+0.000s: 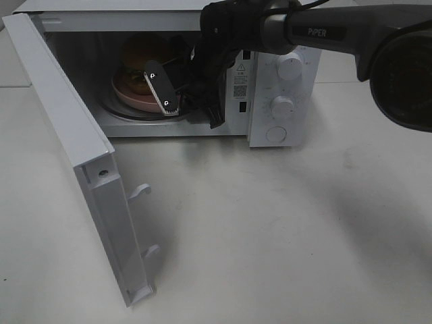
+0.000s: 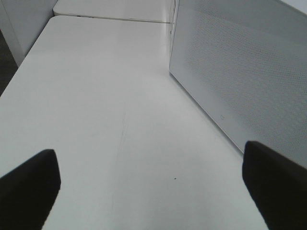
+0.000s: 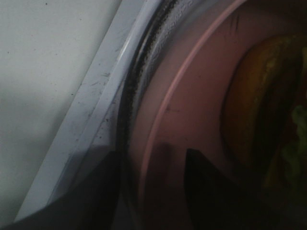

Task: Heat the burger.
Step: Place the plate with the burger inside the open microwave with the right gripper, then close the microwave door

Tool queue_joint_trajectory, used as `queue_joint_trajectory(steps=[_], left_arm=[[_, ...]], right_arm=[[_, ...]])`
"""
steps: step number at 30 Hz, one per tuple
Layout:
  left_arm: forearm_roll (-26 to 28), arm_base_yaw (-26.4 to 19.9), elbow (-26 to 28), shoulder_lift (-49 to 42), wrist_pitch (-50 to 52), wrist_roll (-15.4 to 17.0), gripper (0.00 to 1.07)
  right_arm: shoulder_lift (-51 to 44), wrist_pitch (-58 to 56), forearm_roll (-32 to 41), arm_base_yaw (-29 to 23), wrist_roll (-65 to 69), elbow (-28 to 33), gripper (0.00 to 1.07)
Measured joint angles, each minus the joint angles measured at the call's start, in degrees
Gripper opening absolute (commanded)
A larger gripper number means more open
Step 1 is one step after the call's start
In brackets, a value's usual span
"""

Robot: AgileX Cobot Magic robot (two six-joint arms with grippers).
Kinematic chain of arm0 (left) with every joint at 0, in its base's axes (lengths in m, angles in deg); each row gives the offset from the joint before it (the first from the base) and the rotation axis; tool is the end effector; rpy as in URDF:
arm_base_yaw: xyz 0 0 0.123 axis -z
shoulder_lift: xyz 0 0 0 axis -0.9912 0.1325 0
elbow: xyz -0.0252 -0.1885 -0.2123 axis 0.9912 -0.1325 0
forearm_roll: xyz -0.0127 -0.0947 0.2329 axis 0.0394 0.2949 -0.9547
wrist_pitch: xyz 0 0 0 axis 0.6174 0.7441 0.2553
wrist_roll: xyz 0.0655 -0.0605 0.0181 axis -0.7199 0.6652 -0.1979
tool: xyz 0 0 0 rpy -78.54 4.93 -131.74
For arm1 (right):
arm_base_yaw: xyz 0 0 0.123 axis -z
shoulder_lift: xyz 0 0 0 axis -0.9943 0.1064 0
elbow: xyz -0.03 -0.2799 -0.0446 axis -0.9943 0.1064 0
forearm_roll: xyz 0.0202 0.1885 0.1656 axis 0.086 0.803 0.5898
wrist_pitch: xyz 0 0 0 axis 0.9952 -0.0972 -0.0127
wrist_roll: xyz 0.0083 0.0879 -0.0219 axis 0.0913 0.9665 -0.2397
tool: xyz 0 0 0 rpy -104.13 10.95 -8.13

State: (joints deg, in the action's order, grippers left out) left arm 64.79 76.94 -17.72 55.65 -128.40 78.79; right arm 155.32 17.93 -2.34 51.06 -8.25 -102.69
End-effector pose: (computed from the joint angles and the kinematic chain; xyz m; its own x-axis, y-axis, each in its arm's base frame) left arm -0.0041 -0.0082 0.2797 -0.4237 -0.0711 -0.9030 -0.0309 0.9975 -0.0641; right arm 0.4577 0.2939 0.1627 0.5230 -0.8523 -0.0023 -0.6398 -0.3907 -0.6618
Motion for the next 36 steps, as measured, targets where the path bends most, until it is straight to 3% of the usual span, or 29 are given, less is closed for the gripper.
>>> queue_joint_trajectory(steps=[10, 24, 36], left_arm=[[0.0, 0.0, 0.0, 0.0, 0.0, 0.0, 0.98], [0.0, 0.0, 0.0, 0.0, 0.0, 0.0, 0.98], [0.0, 0.0, 0.0, 0.0, 0.0, 0.0, 0.98]], right_arm=[[-2.9, -0.7, 1.4, 0.0, 2.6, 2.2, 0.58], [-12.5, 3.2, 1.4, -0.3, 5.6, 17.5, 0.76], [-20.6, 5.4, 1.4, -0.5, 6.8, 29.1, 0.76]])
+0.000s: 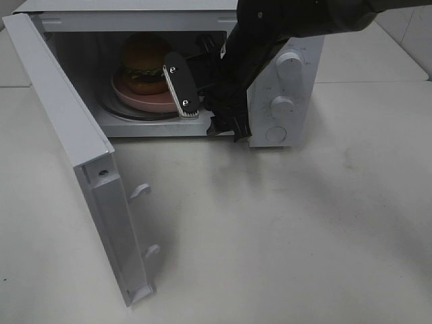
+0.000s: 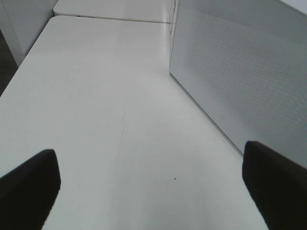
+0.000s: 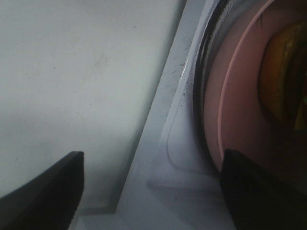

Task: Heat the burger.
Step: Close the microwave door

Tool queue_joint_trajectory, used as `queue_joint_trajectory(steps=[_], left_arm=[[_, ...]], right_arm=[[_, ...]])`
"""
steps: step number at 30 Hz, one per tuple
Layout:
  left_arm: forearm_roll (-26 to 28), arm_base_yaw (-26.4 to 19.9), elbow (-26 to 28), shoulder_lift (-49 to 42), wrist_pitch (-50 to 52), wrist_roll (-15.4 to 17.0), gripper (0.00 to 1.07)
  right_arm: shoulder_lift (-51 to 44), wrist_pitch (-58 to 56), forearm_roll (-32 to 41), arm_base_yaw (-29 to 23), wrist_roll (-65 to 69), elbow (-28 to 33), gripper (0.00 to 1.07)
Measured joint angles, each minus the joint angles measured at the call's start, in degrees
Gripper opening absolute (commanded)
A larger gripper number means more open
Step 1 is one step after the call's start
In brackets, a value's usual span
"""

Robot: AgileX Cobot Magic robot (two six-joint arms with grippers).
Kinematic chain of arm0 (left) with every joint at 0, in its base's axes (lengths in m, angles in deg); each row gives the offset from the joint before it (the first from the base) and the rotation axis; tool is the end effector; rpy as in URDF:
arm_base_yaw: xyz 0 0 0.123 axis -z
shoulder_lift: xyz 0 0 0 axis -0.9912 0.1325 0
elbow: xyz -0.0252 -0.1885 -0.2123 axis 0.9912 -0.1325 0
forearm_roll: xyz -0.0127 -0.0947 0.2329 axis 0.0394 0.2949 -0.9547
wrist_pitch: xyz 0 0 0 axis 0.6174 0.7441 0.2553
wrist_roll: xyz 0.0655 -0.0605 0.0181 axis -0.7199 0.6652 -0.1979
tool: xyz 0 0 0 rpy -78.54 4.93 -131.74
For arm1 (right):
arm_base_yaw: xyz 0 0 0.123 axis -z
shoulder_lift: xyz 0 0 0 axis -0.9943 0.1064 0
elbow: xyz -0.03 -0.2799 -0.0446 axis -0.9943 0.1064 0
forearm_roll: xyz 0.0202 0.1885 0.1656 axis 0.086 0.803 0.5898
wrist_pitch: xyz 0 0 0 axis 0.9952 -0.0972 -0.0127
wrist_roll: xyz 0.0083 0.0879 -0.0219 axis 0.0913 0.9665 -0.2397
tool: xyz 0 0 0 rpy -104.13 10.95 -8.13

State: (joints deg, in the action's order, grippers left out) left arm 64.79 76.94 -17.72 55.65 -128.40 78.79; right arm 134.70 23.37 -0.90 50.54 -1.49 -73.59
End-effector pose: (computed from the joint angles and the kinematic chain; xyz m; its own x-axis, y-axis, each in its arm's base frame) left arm -0.0041 -0.0082 0.2797 -0.4237 -0.0711 -0.9030 -0.0309 0.9975 -0.0641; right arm 0.3836 0.2525 0.1971 0.4401 -0.8926 -0.0977 -0.7330 -0.2943 -0.6133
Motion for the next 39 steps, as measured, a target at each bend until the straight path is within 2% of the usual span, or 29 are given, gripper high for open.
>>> queue_joint_trajectory(steps=[11, 13, 16, 22, 32, 34, 37, 39], left_arm=[[0.0, 0.0, 0.0, 0.0, 0.0, 0.0, 0.98], [0.0, 0.0, 0.0, 0.0, 0.0, 0.0, 0.98], [0.0, 0.0, 0.0, 0.0, 0.0, 0.0, 0.98], [0.0, 0.0, 0.0, 0.0, 0.0, 0.0, 0.98], [0.0, 0.0, 0.0, 0.0, 0.0, 0.0, 0.98], [0.0, 0.0, 0.0, 0.0, 0.0, 0.0, 0.98], [0.0, 0.0, 0.0, 0.0, 0.0, 0.0, 0.98], [0.0, 0.0, 0.0, 0.0, 0.0, 0.0, 0.98]], right_arm=[[-9.5, 3.0, 0.0, 0.0, 4.9, 10.5, 0.76], [-13.6, 3.8, 0.0, 0.0, 6.5, 14.4, 0.76], [-14.6, 4.1, 0.0, 0.0, 7.2, 15.4, 0.77], [-20.6, 6.7, 0.0, 0.0, 20.2, 21.1, 0.80], [-29.0, 6.6, 0.0, 0.0, 30.1, 27.4, 0.80], [-33.2, 4.5, 0.0, 0.0, 35.8, 29.6, 0.79], [-34.1, 3.2, 0.0, 0.0, 37.6, 29.9, 0.79], [-37.0, -1.7, 0.0, 0.0, 43.4, 30.4, 0.78]])
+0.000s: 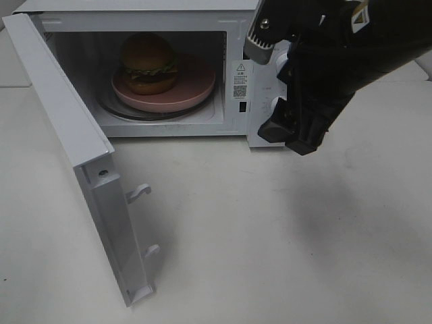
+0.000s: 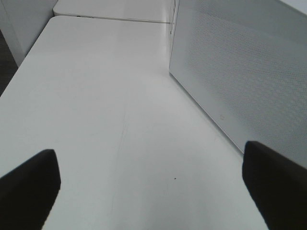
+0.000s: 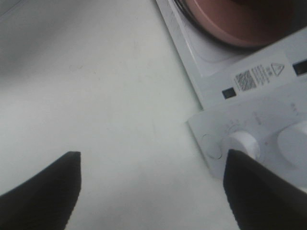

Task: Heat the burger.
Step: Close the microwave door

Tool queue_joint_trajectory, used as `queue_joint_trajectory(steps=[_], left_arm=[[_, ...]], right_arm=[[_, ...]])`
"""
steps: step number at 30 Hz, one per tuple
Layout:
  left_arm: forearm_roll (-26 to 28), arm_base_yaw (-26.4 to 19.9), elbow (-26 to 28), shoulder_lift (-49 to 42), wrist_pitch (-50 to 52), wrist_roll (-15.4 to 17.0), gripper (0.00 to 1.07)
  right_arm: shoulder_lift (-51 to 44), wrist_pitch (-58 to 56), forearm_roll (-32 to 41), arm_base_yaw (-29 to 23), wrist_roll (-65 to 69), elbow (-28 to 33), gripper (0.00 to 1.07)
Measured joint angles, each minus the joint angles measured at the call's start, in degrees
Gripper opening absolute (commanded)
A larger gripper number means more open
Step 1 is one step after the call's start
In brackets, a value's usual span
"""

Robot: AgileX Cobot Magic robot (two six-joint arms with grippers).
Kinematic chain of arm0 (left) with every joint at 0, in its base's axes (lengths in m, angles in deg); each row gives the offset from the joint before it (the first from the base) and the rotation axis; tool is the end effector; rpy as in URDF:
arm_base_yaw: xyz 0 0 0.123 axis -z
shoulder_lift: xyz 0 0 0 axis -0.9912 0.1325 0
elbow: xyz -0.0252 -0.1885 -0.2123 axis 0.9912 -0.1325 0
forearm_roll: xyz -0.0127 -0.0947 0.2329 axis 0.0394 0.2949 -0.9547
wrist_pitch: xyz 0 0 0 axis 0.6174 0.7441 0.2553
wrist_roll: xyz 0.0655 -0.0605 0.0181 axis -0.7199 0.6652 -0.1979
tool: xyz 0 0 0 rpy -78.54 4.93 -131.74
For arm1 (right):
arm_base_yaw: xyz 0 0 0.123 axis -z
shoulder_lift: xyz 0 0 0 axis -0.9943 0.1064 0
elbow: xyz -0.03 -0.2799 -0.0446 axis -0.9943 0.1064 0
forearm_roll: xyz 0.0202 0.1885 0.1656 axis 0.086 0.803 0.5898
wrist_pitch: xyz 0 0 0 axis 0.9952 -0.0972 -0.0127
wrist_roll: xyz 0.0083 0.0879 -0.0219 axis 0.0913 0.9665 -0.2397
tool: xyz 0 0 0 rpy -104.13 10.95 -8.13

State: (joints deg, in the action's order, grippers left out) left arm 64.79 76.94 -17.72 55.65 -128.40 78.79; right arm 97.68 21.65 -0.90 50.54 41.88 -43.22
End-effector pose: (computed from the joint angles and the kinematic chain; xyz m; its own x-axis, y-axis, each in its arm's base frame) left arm -0.0041 -0.0082 0.2797 -0.4237 -0.0711 -0.9030 -0.0309 0.9975 -0.0641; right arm 0.2512 0.1653 0.2837 -0.1462 -0.8265 -0.5437 -0.8064 0.4179 -0.4185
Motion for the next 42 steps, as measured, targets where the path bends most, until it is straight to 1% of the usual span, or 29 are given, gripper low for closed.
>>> queue_joint_trajectory(steps=[1, 3, 4, 6, 8, 9, 11, 12, 13, 14, 26, 32, 35, 36, 37, 39, 40, 42], left_arm=[[0.0, 0.0, 0.0, 0.0, 0.0, 0.0, 0.98], [0.0, 0.0, 0.0, 0.0, 0.0, 0.0, 0.98], [0.0, 0.0, 0.0, 0.0, 0.0, 0.0, 0.98], [0.0, 0.0, 0.0, 0.0, 0.0, 0.0, 0.98], [0.0, 0.0, 0.0, 0.0, 0.0, 0.0, 0.98], [0.0, 0.0, 0.0, 0.0, 0.0, 0.0, 0.98], [0.0, 0.0, 0.0, 0.0, 0.0, 0.0, 0.98], [0.0, 0.0, 0.0, 0.0, 0.0, 0.0, 0.98], [0.0, 0.0, 0.0, 0.0, 0.0, 0.0, 0.98], [0.0, 0.0, 0.0, 0.0, 0.0, 0.0, 0.98], [0.0, 0.0, 0.0, 0.0, 0.0, 0.0, 0.98], [0.0, 0.0, 0.0, 0.0, 0.0, 0.0, 0.98], [0.0, 0.0, 0.0, 0.0, 0.0, 0.0, 0.98], [0.0, 0.0, 0.0, 0.0, 0.0, 0.0, 0.98], [0.0, 0.0, 0.0, 0.0, 0.0, 0.0, 0.98], [0.0, 0.0, 0.0, 0.0, 0.0, 0.0, 0.98], [0.0, 0.0, 0.0, 0.0, 0.0, 0.0, 0.98], [0.0, 0.0, 0.0, 0.0, 0.0, 0.0, 0.98]], right_arm=[[0.0, 0.0, 0.0, 0.0, 0.0, 0.0, 0.78], [-3.3, -5.4, 0.0, 0.0, 6.7, 0.1, 0.77], [-3.3, -5.4, 0.0, 0.0, 6.7, 0.1, 0.77], [-6.2, -9.5, 0.0, 0.0, 12.4, 0.1, 0.76], [-7.2, -10.9, 0.0, 0.0, 14.2, 0.1, 0.76], [-9.2, -13.4, -0.7, 0.0, 17.5, 0.1, 0.76], [-10.0, -14.4, -1.3, 0.0, 19.0, 0.1, 0.77], [-12.4, -16.7, -2.6, 0.0, 22.1, 0.1, 0.77], [-12.4, -16.7, -2.6, 0.0, 22.1, 0.1, 0.77], [-14.8, -18.8, -3.7, 0.0, 24.3, 0.1, 0.77], [-23.3, -31.7, -6.6, 0.0, 30.6, 0.1, 0.76], [-25.8, -34.9, -7.7, 0.0, 32.1, 0.1, 0.76], [-27.7, -35.6, -8.1, 0.0, 33.1, 1.6, 0.76], [-29.5, -35.6, -8.6, 0.0, 33.5, 3.7, 0.76], [-29.5, -35.6, -8.6, 0.0, 33.5, 3.7, 0.76], [-32.8, -35.5, -9.8, 0.2, 35.1, 7.7, 0.76], [-32.8, -35.5, -9.8, 0.2, 35.1, 7.7, 0.76], [-35.6, -35.5, -10.4, 2.8, 36.4, 11.2, 0.76]])
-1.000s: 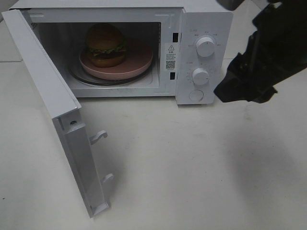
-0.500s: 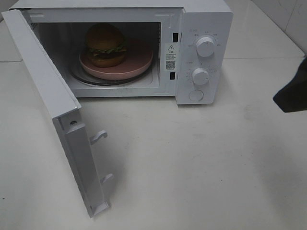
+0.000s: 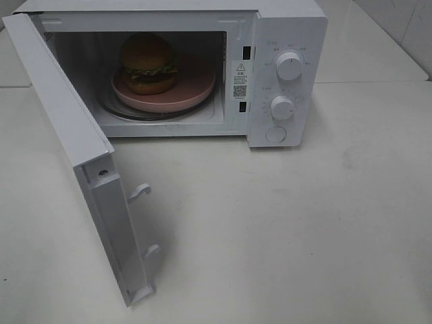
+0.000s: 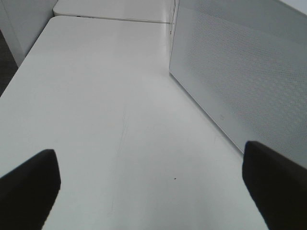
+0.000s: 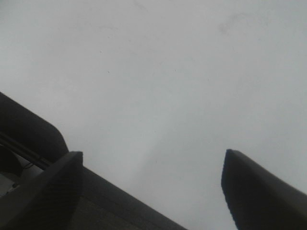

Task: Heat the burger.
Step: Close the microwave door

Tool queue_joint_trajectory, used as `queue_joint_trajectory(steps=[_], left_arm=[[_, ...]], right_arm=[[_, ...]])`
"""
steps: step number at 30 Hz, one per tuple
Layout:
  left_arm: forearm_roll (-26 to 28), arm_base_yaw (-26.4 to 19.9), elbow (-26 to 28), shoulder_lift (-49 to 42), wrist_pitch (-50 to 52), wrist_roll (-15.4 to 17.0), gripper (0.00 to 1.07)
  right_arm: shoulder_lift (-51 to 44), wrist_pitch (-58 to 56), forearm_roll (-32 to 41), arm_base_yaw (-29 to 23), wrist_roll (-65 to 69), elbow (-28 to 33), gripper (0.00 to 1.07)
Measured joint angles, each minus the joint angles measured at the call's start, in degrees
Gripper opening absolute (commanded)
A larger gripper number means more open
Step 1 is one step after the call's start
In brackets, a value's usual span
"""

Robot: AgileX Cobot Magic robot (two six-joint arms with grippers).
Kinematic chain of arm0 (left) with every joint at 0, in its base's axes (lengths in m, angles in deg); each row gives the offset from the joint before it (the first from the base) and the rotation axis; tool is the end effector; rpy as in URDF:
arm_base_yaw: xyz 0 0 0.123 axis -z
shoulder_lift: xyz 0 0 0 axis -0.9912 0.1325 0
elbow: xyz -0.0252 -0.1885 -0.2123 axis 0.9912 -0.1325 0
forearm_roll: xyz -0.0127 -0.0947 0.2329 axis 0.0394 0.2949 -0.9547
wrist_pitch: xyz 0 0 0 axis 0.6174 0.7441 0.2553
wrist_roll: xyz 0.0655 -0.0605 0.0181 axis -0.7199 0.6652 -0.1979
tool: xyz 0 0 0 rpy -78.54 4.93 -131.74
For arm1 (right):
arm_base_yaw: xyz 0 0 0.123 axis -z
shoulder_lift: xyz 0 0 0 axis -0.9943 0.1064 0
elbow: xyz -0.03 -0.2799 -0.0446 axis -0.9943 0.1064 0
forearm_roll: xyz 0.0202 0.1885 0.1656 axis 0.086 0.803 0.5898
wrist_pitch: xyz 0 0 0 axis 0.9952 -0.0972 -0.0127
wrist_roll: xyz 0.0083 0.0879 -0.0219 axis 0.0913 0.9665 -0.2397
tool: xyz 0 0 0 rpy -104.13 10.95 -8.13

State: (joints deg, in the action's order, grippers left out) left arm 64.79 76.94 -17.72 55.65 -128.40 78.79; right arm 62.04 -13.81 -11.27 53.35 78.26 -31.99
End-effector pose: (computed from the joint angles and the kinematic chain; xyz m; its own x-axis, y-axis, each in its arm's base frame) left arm -0.0041 -0.0082 0.2797 -0.4237 -0.0711 -0.9030 -0.0309 0.9975 -0.0641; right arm 0.1142 0.0504 0.3235 -0.6782 -0.5164 -0.5229 -0.4978 0.8462 -0.1900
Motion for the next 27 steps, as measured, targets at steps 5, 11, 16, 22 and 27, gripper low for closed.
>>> queue_joint_trajectory(steps=[5, 11, 16, 22, 27], left_arm=[[0.0, 0.0, 0.0, 0.0, 0.0, 0.0, 0.98], [0.0, 0.0, 0.0, 0.0, 0.0, 0.0, 0.98], [0.0, 0.0, 0.0, 0.0, 0.0, 0.0, 0.98], [0.0, 0.0, 0.0, 0.0, 0.0, 0.0, 0.98], [0.0, 0.0, 0.0, 0.0, 0.0, 0.0, 0.98]], right_arm=[[-5.2, 0.3, -0.2, 6.9, 0.8, 4.2, 0.76], [-11.2, 1.4, 0.1, 12.9, 1.5, 6.4, 0.76], [-19.3, 1.7, 0.1, 18.3, 2.8, 10.1, 0.76], [-27.7, 2.0, 2.1, 21.7, 4.1, 13.9, 0.76], [-34.8, 3.6, 4.0, 23.3, 4.1, 17.0, 0.76]])
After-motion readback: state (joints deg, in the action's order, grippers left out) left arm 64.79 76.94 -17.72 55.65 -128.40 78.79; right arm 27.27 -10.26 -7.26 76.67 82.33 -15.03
